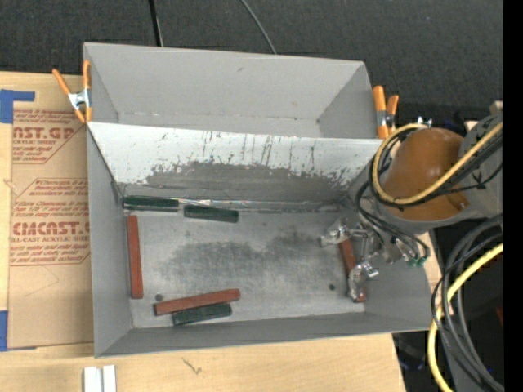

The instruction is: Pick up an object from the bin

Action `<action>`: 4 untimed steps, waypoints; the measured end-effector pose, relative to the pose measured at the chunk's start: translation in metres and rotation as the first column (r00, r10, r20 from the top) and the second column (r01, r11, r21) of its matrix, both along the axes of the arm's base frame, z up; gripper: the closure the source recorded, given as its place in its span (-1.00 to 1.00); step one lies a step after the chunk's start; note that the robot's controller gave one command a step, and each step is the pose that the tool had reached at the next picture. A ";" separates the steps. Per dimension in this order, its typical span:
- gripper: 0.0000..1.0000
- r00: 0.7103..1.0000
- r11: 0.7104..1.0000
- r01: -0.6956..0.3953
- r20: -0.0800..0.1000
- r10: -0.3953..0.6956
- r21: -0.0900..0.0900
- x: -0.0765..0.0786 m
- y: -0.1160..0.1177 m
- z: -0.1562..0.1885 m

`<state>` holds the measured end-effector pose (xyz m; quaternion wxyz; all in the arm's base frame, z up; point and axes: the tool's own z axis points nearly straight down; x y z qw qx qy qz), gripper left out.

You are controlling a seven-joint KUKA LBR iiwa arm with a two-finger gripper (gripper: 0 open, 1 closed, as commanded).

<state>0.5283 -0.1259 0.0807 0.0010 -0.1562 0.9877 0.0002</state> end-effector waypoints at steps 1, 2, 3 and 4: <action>-1.00 0.988 0.988 -0.153 -0.004 0.153 0.003 -0.005 -0.011 0.027; 1.00 0.905 0.905 -0.426 0.010 0.426 0.001 0.057 -0.013 -0.007; 1.00 0.905 0.905 -0.426 0.010 0.426 0.001 0.057 -0.013 -0.007; 1.00 0.894 0.894 -0.448 0.008 0.448 -0.006 0.064 0.022 0.191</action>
Offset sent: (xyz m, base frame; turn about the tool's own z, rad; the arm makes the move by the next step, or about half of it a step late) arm 0.0539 -0.0171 -0.0096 -0.4407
